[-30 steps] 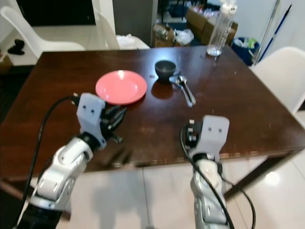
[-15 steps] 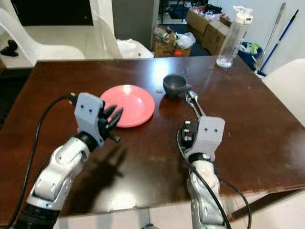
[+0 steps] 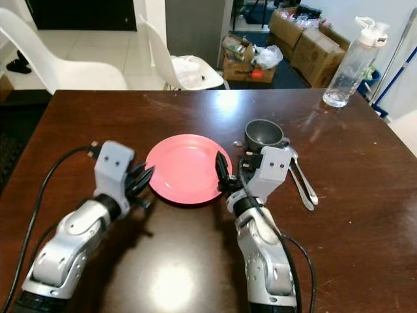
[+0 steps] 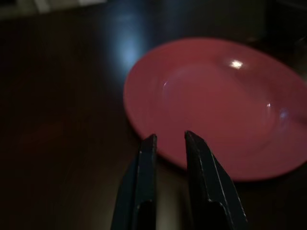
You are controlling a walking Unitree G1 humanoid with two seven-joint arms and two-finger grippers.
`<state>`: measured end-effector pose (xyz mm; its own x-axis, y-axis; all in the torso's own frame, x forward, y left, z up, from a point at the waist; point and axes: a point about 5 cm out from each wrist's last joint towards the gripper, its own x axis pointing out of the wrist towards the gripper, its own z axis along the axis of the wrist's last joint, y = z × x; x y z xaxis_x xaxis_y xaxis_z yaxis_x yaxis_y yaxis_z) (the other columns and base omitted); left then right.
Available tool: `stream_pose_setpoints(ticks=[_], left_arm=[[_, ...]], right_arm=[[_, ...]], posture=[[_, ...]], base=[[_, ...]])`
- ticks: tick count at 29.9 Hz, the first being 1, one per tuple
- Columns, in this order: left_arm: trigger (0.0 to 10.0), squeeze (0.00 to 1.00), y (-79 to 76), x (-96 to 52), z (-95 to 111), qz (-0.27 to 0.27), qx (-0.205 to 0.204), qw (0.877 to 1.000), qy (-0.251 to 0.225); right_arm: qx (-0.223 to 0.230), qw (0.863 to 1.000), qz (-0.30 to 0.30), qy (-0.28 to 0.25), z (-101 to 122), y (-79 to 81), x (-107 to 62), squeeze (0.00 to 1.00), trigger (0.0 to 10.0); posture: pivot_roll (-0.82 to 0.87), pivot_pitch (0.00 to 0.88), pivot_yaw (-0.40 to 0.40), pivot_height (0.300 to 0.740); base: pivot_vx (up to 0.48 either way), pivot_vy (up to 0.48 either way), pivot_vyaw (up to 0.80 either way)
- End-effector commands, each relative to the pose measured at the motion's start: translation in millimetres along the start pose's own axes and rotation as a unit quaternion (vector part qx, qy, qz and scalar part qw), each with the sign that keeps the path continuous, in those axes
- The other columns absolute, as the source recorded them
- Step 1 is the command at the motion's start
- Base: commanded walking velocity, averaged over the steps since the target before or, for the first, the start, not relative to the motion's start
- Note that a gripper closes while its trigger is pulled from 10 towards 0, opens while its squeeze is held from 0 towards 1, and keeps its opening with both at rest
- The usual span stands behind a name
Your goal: Setting the table
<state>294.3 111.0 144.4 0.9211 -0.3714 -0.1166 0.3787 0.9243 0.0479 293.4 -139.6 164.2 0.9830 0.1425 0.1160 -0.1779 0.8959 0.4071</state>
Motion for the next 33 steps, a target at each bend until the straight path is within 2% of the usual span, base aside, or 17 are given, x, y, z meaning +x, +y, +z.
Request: stream_pose_setpoints(ticks=[1, 2, 3, 5, 6, 7, 9, 10, 14, 16, 17, 18, 20, 25, 27, 30, 33], left_arm=[[10.0, 0.0, 16.3, -9.7, -16, 0.041, -0.016, 0.998, 0.039], [10.0, 0.0, 26.9, -15.5, -20, 0.058, -0.01, 0.997, 0.047], [10.0, 0.0, 26.9, -15.5, -20, 0.058, -0.01, 0.997, 0.047], [10.0, 0.0, 45.4, -27.2, -20, 0.072, 0.023, 0.996, 0.05], [10.0, 0.0, 45.4, -27.2, -20, 0.072, 0.023, 0.996, 0.05], [10.0, 0.0, 58.1, -35.2, -16, 0.069, 0.048, 0.995, 0.052], [10.0, 0.0, 61.6, -37.5, -15, 0.068, 0.054, 0.995, 0.053], [10.0, 0.0, 71.4, -42.5, -6, 0.059, 0.079, 0.994, 0.048], [10.0, 0.0, 74.5, -43.6, 3, 0.054, 0.09, 0.994, 0.039], [10.0, 0.0, 72.6, -42.1, 7, 0.05, 0.09, 0.994, 0.032], [10.0, 0.0, 72.6, -42.1, 7, 0.05, 0.09, 0.994, 0.032], [10.0, 0.0, 69.1, -40.3, 14, 0.041, 0.094, 0.995, 0.023], [10.0, 0.0, 67.0, -39.5, 19, 0.034, 0.095, 0.995, 0.016], [10.0, 0.0, 65.7, -39.7, 28, 0.029, 0.096, 0.995, 0.006], [10.0, 0.0, 62.5, -41.4, 38, 0.02, 0.099, 0.995, -0.004], [10.0, 0.0, 61.2, -42.6, 40, 0.018, 0.1, 0.995, -0.006], [10.0, 0.0, 60.4, -45.5, 42, 0.018, 0.1, 0.995, -0.005]], right_arm=[[0.042, 0.999, -0.016, 0.025, -10, -9.4, 0.1, 0.0, 10.0], [0.072, 0.997, -0.026, 0.032, -13, -13.4, 2.1, 0.0, 10.0], [0.072, 0.997, -0.026, 0.032, -13, -13.4, 2.1, 0.0, 10.0], [0.116, 0.99, -0.068, 0.043, -17, -25.7, 6.2, 0.0, 10.0], [0.116, 0.99, -0.068, 0.043, -17, -25.7, 6.2, 0.0, 10.0], [0.121, 0.986, -0.103, 0.049, -18, -34.6, 7.7, 0.0, 10.0], [0.117, 0.985, -0.115, 0.051, -18, -37.4, 7.7, 0.0, 10.0], [0.11, 0.981, -0.147, 0.059, -20, -50.7, 7.5, 0.0, 10.0], [0.137, 0.978, -0.148, 0.061, -21, -56.4, 9.9, 0.0, 10.0], [0.196, 0.968, -0.14, 0.065, -22, -56.0, 13.9, 0.0, 10.0], [0.196, 0.968, -0.14, 0.065, -22, -56.0, 13.9, 0.0, 10.0], [0.23, 0.961, -0.134, 0.076, -26, -55.3, 20.6, 0.0, 10.0], [0.246, 0.957, -0.129, 0.085, -29, -53.7, 24.9, 0.0, 10.0], [0.255, 0.954, -0.113, 0.106, -37, -49.8, 31.7, 0.0, 10.0], [0.275, 0.946, -0.11, 0.133, -46, -43.4, 39.8, 0.0, 10.0], [0.27, 0.946, -0.114, 0.141, -48, -41.3, 41.3, 0.0, 10.0], [0.289, 0.939, -0.107, 0.151, -52, -37.2, 44.6, 0.0, 10.0]], posture=[[-0.09, 0.034, 0.067, 0.74], [-0.09, 0.034, 0.067, 0.74], [-0.09, 0.034, 0.067, 0.74], [-0.08, 0.039, 0.064, 0.74], [-0.08, 0.039, 0.064, 0.74], [-0.05, 0.046, 0.058, 0.74], [-0.05, 0.046, 0.058, 0.74], [-0.03, 0.049, 0.057, 0.74], [-0.03, 0.051, 0.063, 0.74], [-0.03, 0.053, 0.065, 0.74], [-0.03, 0.053, 0.065, 0.74], [-0.01, 0.072, 0.073, 0.74], [0.0, 0.082, 0.079, 0.74], [0.02, 0.1, 0.086, 0.74], [0.04, 0.122, 0.09, 0.74], [0.05, 0.129, 0.091, 0.74], [0.06, 0.142, 0.094, 0.74]], base=[[0.0, 0.0, 0.0], [0.0, 0.0, 0.0], [0.0, 0.0, 0.0], [0.0, 0.0, 0.0], [0.0, 0.0, 0.0], [0.0, 0.0, 0.0], [0.0, 0.0, 0.0], [0.0, 0.0, 0.0], [0.0, 0.0, 0.0], [0.0, 0.0, 0.0], [0.0, 0.0, 0.0], [0.0, 0.0, 0.0], [0.0, 0.0, 0.0], [0.0, 0.0, 0.0], [0.0, 0.0, 0.0], [0.0, 0.0, 0.0], [0.0, 0.0, 0.0]])
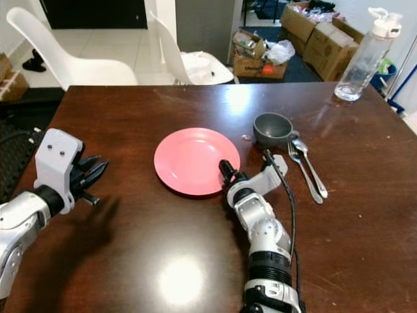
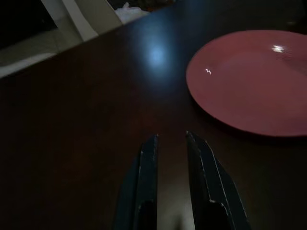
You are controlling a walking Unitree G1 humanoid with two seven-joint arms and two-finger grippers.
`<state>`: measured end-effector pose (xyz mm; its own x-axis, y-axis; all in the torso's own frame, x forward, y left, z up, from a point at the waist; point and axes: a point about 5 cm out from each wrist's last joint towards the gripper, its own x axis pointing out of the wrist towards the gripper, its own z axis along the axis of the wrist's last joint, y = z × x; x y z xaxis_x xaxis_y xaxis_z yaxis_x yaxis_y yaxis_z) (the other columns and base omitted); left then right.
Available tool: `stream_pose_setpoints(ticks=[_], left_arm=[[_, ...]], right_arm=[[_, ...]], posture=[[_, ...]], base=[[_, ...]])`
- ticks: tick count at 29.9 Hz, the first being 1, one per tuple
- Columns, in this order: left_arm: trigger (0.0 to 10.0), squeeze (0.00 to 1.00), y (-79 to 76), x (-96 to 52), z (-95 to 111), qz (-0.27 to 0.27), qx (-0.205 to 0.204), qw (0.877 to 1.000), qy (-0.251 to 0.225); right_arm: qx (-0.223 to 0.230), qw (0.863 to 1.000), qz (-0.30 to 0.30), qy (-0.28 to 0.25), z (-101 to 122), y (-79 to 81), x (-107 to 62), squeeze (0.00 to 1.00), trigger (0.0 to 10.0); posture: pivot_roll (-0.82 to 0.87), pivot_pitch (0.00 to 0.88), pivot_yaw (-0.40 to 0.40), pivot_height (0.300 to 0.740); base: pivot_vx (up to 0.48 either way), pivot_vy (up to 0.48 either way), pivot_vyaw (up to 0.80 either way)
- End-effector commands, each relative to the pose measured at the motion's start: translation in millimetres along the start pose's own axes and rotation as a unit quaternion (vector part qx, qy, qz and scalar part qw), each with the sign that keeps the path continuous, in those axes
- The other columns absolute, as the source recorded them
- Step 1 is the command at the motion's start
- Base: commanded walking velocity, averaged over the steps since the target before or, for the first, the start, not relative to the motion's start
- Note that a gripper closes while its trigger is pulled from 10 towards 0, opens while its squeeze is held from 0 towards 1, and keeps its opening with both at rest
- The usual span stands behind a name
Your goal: Setting the table
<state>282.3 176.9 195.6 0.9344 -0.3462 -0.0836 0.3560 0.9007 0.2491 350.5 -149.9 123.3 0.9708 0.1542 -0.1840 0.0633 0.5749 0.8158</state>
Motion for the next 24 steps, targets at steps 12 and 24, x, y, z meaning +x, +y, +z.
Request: stream_pose_setpoints(ticks=[12, 24], left_arm=[[10.0, 0.0, -2.4, -8.2, 0, 0.008, -0.005, 1.0, 0.018], [10.0, 0.0, -5.5, -3.8, 1, 0.006, -0.012, 1.0, 0.019]], right_arm=[[0.067, 0.99, 0.016, 0.122, -36, -6.3, 5.1, 0.0, 0.0], [0.095, 0.988, 0.047, 0.114, -29, -4.6, 3.0, 0.0, 0.0]], posture=[[0.08, 0.167, 0.096, 0.74], [0.06, 0.16, 0.1, 0.74]], base=[[0.0, 0.0, 0.0], [0.0, 0.0, 0.0]])
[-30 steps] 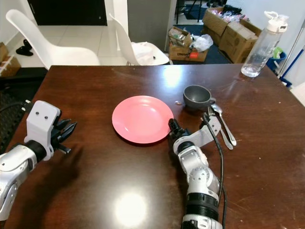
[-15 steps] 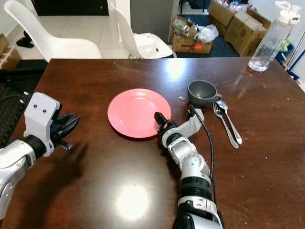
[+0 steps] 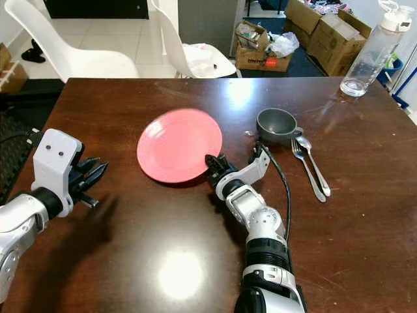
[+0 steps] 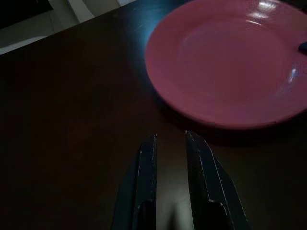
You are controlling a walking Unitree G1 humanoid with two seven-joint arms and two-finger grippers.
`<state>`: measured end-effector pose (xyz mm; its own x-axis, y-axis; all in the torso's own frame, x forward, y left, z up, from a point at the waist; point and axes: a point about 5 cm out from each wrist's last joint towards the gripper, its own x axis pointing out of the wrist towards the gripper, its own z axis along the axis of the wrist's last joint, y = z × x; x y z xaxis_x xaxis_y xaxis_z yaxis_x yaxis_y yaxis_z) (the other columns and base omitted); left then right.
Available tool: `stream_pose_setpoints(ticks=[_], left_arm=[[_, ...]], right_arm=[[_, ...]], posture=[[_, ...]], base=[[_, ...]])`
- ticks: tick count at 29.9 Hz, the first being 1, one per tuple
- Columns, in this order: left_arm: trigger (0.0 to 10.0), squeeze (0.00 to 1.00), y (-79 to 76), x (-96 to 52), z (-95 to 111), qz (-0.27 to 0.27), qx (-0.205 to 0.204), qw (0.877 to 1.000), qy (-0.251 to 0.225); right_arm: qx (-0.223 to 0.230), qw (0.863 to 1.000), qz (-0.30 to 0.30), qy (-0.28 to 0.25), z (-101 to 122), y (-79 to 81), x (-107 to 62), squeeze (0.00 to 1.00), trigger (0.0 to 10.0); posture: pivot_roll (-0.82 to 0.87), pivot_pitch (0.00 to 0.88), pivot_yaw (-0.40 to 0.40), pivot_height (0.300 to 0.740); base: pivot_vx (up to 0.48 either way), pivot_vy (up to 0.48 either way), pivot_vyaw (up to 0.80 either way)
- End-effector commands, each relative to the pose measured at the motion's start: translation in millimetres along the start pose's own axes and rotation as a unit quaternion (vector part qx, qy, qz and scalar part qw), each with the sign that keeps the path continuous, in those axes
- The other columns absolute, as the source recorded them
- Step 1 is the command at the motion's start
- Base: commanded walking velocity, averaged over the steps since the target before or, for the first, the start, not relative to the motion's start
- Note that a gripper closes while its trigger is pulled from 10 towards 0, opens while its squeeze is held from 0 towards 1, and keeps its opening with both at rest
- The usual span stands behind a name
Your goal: Setting the table
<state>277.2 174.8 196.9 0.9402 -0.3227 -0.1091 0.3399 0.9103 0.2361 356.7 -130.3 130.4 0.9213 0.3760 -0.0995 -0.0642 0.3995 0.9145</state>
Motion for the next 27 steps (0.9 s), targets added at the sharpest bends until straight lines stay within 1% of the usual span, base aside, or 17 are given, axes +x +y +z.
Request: stream_pose_setpoints(ticks=[1, 6, 8, 10, 11, 12, 13, 14, 15, 16, 17, 19, 21, 24, 27], left_arm=[[10.0, 0.0, -2.2, 1.0, -1, -0.002, -0.004, 1.0, 0.003], [10.0, 0.0, -3.3, 4.0, 0, -0.003, -0.006, 1.0, 0.001], [10.0, 0.0, -3.7, 4.9, -1, -0.001, -0.008, 1.0, 0.0], [10.0, 0.0, -4.2, 5.8, -2, 0.005, -0.029, 1.0, 0.001], [10.0, 0.0, -1.6, 6.5, -2, 0.016, -0.067, 0.998, 0.003], [10.0, 0.0, 0.1, 6.8, -3, 0.024, -0.095, 0.995, 0.004], [10.0, 0.0, 6.5, 6.9, -4, 0.039, -0.132, 0.991, 0.007], [10.0, 0.0, 6.5, 6.9, -4, 0.039, -0.132, 0.991, 0.007], [10.0, 0.0, 20.7, 5.4, -9, 0.063, -0.195, 0.979, 0.016], [10.0, 0.0, 25.7, 3.8, -11, 0.064, -0.222, 0.973, 0.017], [10.0, 0.0, 28.3, 2.5, -12, 0.06, -0.237, 0.97, 0.017], [10.0, 0.0, 31.3, 0.5, -13, 0.057, -0.247, 0.967, 0.014], [10.0, 0.0, 31.5, -0.1, -15, 0.053, -0.267, 0.962, 0.013], [10.0, 0.0, 25.4, 1.3, -19, 0.043, -0.266, 0.963, 0.018], [10.0, 0.0, 12.9, 5.8, -22, 0.029, -0.267, 0.963, 0.024]], right_arm=[[0.027, 0.998, -0.046, 0.029, -16, -24.0, -6.3, 0.0, 0.0], [0.023, 0.999, -0.042, 0.025, -16, -23.1, -7.1, 0.0, 0.0], [0.013, 0.999, -0.022, 0.02, -14, -17.6, -7.6, 0.0, 0.0], [-0.008, 1.0, 0.005, 0.006, -9, -9.6, -9.4, 0.0, 0.0], [-0.024, 0.999, 0.026, 0.002, -7, -3.9, -12.1, 0.0, 2.0], [-0.036, 0.999, 0.04, 0.001, -6, 0.1, -14.1, 0.0, 2.0], [-0.054, 0.996, 0.067, -0.002, -5, 7.0, -18.8, 0.0, 10.0], [-0.054, 0.996, 0.067, -0.002, -5, 7.0, -18.8, 0.0, 10.0], [-0.074, 0.991, 0.115, -0.002, -4, 18.3, -29.9, 0.0, 10.0], [-0.087, 0.987, 0.134, 0.002, -5, 22.7, -36.0, 0.0, 10.0], [-0.095, 0.985, 0.145, 0.006, -7, 25.2, -40.3, 0.0, 10.0], [-0.105, 0.982, 0.158, 0.013, -10, 28.1, -47.3, 0.0, 10.0], [-0.113, 0.978, 0.174, 0.019, -13, 31.8, -55.6, 0.0, 10.0], [-0.123, 0.973, 0.193, 0.025, -18, 36.3, -64.9, 0.0, 10.0], [-0.121, 0.97, 0.207, 0.034, -24, 39.8, -72.0, 0.0, 10.0]], posture=[[0.05, 0.158, 0.101, 0.74], [0.05, 0.151, 0.099, 0.74], [0.04, 0.146, 0.095, 0.74], [0.04, 0.142, 0.092, 0.74], [0.04, 0.137, 0.09, 0.74], [0.04, 0.137, 0.09, 0.74], [0.03, 0.13, 0.089, 0.74], [0.03, 0.13, 0.089, 0.74], [0.02, 0.121, 0.088, 0.74], [0.02, 0.119, 0.088, 0.74], [0.02, 0.119, 0.088, 0.74], [0.01, 0.114, 0.088, 0.74], [0.0, 0.105, 0.088, 0.74], [-0.01, 0.092, 0.087, 0.74], [-0.03, 0.083, 0.086, 0.74]], base=[[0.0, 0.0, 0.0], [0.0, 0.0, 0.0], [0.0, 0.0, 0.0], [0.0, 0.0, 0.0], [0.0, 0.0, 0.0], [0.0, 0.0, 0.0], [0.0, 0.0, 0.0], [0.0, 0.0, 0.0], [0.0, 0.0, 0.0], [0.0, 0.0, 0.0], [0.0, 0.0, 0.0], [0.0, 0.0, 0.0], [0.0, 0.0, 0.0], [0.0, 0.0, 0.0], [0.0, 0.0, 0.0]])
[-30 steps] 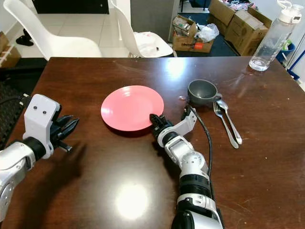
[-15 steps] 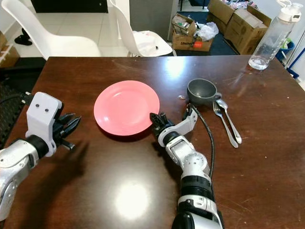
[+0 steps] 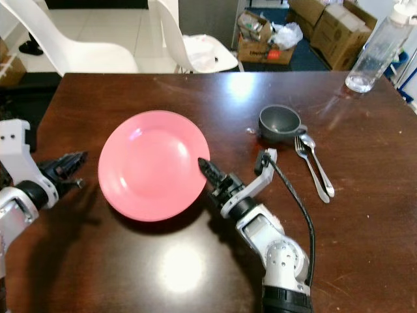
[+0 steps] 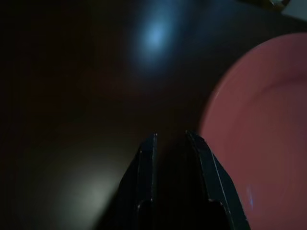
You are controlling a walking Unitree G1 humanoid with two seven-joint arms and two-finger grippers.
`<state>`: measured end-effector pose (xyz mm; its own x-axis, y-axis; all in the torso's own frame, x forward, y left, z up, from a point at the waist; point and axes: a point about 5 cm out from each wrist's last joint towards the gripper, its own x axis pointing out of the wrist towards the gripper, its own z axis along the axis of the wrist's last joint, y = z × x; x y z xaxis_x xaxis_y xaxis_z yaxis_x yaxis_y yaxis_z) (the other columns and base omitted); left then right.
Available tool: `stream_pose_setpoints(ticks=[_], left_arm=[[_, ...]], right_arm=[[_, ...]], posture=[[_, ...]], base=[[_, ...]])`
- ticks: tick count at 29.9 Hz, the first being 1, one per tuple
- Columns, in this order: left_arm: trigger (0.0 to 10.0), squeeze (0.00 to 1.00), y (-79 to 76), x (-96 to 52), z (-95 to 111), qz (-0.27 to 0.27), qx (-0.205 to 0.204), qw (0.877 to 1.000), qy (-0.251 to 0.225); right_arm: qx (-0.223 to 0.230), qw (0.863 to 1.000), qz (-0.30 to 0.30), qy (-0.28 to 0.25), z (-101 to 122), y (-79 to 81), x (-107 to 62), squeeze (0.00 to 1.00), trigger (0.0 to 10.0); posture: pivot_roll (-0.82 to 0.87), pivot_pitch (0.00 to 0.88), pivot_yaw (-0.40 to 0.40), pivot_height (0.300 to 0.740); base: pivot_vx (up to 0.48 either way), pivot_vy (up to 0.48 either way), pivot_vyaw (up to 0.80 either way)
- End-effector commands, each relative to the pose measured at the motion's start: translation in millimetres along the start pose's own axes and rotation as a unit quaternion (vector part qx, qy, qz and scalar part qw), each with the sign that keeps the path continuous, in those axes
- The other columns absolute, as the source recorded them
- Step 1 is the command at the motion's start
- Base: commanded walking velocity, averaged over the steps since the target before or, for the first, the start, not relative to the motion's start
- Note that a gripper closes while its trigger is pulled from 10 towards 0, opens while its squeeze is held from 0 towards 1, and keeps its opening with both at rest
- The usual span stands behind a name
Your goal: Setting the table
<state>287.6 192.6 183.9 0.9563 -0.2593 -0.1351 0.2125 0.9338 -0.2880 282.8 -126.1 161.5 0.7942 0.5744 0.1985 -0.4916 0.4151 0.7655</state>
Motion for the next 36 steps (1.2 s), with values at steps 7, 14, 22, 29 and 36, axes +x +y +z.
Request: stream_pose_setpoints(ticks=[7, 14, 22, 29, 36], left_arm=[[10.0, 0.0, -11.7, 5.5, -10, -0.029, 0.011, 0.999, 0.023], [10.0, 0.0, -27.3, 4.5, -24, -0.066, 0.144, 0.987, 0.032], [10.0, 0.0, -29.2, -3.2, -55, -0.088, 0.128, 0.987, 0.045], [10.0, 0.0, -10.5, -5.8, -72, -0.023, 0.106, 0.993, 0.042], [10.0, 0.0, -0.2, -14.5, -120, -0.016, 0.177, 0.969, 0.17]], right_arm=[[0.044, 0.998, -0.035, 0.042, -27, -4.8, -9.1, 0.0, 10.0], [0.071, 0.986, -0.118, 0.098, -53, -20.5, -23.8, 0.0, 10.0], [0.083, 0.98, -0.167, 0.075, -44, -28.1, -20.0, 0.0, 10.0], [0.066, 0.979, -0.18, 0.067, -30, -29.2, -15.3, 0.0, 10.0], [0.062, 0.98, -0.178, 0.066, -27, -24.5, -13.4, 0.0, 10.0]], posture=[[-0.04, 0.067, 0.076, 0.74], [-0.04, 0.06, 0.065, 0.74], [-0.06, 0.062, 0.063, 0.74], [-0.06, 0.069, 0.055, 0.74], [-0.06, 0.076, 0.053, 0.74]], base=[[0.0, 0.0, 0.0], [0.0, 0.0, 0.0], [0.0, 0.0, 0.0], [0.0, 0.0, 0.0], [0.0, 0.0, 0.0]])
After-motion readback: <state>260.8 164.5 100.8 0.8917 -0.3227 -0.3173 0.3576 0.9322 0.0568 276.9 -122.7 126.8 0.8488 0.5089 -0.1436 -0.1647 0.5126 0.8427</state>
